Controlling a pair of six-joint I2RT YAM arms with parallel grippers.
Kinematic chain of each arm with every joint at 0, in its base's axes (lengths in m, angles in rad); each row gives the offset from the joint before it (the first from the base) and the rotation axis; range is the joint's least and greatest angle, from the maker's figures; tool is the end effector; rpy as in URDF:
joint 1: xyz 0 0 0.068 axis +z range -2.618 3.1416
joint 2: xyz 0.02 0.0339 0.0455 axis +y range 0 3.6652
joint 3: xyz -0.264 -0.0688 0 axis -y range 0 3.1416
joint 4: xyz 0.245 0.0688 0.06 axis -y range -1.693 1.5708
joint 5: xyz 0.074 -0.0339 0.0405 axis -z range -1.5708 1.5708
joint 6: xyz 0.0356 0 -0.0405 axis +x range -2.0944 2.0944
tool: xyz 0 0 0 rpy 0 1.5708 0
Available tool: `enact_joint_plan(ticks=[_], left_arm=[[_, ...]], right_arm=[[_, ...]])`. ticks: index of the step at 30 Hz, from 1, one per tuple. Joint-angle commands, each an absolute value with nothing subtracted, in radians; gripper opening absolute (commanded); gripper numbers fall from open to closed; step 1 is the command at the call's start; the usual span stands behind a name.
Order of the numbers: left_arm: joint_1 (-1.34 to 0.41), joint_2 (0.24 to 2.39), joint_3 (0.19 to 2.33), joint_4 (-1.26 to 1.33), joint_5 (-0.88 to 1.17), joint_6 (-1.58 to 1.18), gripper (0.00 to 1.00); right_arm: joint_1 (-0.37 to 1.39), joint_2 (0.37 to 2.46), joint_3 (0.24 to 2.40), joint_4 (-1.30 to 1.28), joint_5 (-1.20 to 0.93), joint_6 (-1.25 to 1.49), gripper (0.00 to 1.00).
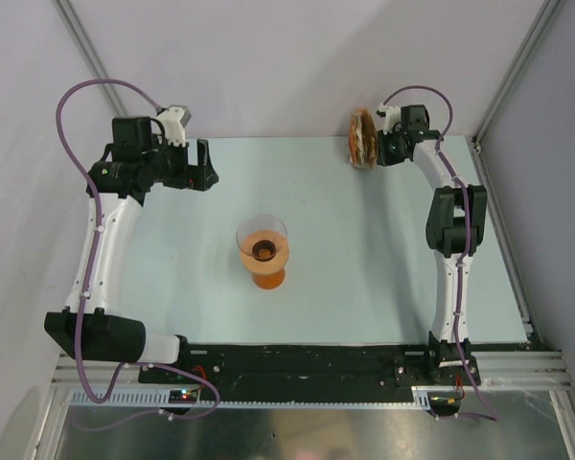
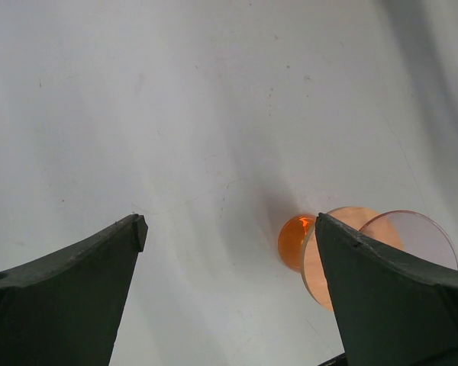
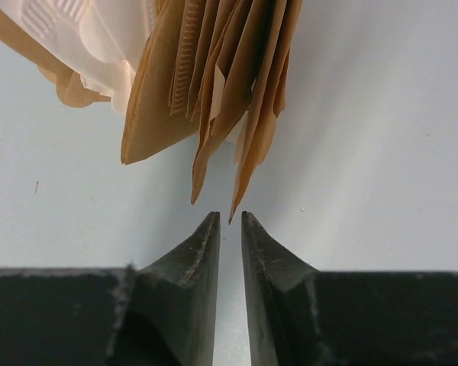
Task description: Place the coffee filter in the dripper
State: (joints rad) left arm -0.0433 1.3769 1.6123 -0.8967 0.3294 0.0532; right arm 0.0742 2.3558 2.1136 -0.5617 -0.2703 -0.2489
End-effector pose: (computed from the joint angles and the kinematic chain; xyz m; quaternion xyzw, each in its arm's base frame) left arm 0.2776 -0.0236 0.4219 0.1147 0.8817 -0.1451 0.4340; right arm 0.5318 0.0491 0.2217 -0.1976 0.8989 0.0921 0.3802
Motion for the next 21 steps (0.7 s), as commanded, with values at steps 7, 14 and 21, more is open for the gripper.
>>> enact_joint_plan(ticks=[7,14,21], left_arm=[[-0.03,1.353,1.625,-0.886,0.351,0.048,1.0],[-0.029,1.352,1.618,-0.886,0.35,0.045,1.0],[-0.029,1.353,1.61,-0.887,0.352,0.042,1.0]], right_arm=[[0.071,2.289,2.15,-0.532,-0.284,-0.246,0.01],[0.066,2.234,2.095,-0.517,-0.298,-0.246,0.0],[0.065,2.167,2.011,-0.507,-0.312,-0.26,0.0]])
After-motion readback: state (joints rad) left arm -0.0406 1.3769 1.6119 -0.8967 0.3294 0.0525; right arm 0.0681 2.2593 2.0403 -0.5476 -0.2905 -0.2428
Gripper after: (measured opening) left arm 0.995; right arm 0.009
